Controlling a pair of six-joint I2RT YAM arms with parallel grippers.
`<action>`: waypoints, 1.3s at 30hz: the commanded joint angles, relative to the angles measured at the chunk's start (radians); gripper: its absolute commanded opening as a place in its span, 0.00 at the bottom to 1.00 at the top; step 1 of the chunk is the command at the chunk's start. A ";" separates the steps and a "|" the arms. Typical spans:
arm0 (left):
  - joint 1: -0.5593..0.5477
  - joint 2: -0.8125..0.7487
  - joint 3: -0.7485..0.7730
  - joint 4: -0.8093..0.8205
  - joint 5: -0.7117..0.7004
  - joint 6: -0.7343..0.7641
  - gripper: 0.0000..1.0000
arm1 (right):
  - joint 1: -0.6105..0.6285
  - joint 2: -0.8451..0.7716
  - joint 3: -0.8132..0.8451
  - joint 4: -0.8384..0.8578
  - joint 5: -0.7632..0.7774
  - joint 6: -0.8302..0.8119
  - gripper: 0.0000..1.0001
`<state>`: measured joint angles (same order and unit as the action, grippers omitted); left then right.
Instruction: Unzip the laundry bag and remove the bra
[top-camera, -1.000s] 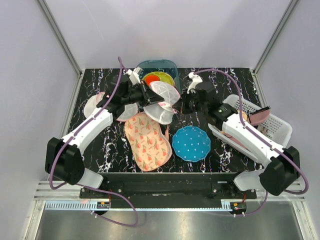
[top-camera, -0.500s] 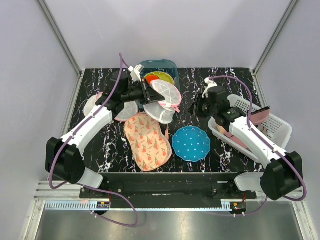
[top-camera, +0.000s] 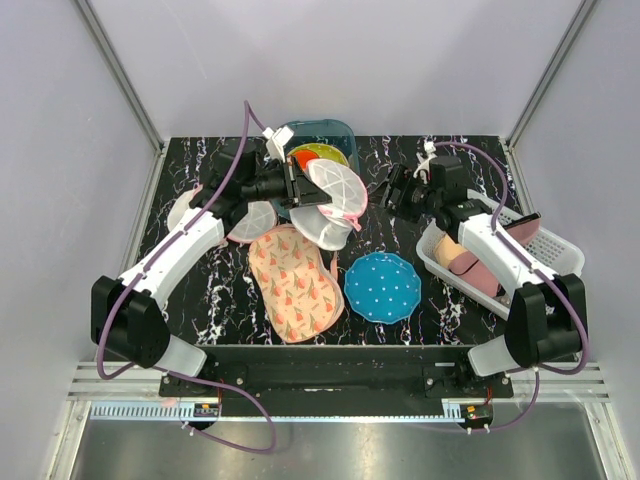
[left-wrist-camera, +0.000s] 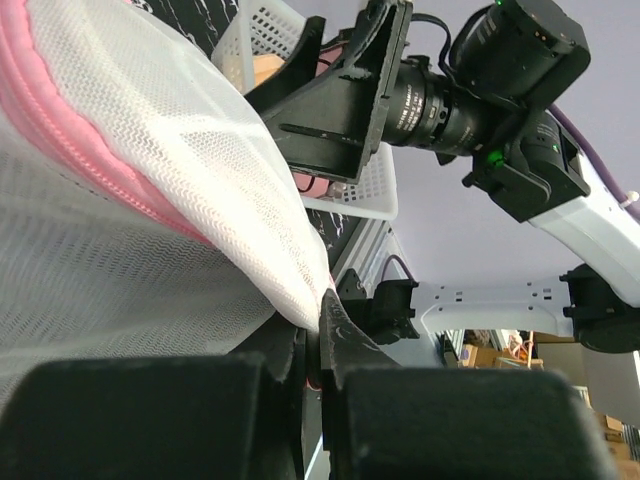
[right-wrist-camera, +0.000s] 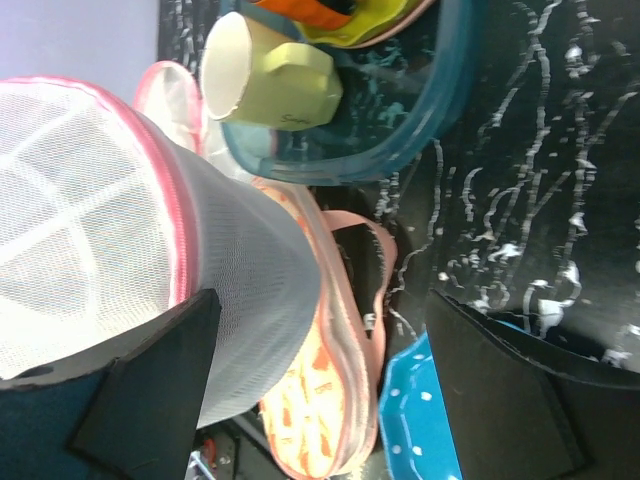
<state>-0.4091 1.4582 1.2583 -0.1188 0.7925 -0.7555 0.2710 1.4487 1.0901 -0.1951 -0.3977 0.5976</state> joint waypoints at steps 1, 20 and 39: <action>0.004 -0.006 0.053 0.042 0.065 0.035 0.00 | -0.003 0.009 0.024 0.161 -0.159 0.113 0.91; -0.017 0.054 0.104 0.025 0.099 0.064 0.00 | -0.022 -0.114 -0.107 0.251 -0.120 0.174 0.91; -0.031 0.051 0.092 0.053 0.117 0.067 0.00 | -0.119 -0.057 -0.190 0.543 -0.523 0.373 0.89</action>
<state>-0.4351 1.5253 1.3155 -0.1478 0.8780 -0.6895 0.1394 1.3323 0.9466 0.1436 -0.7452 0.8268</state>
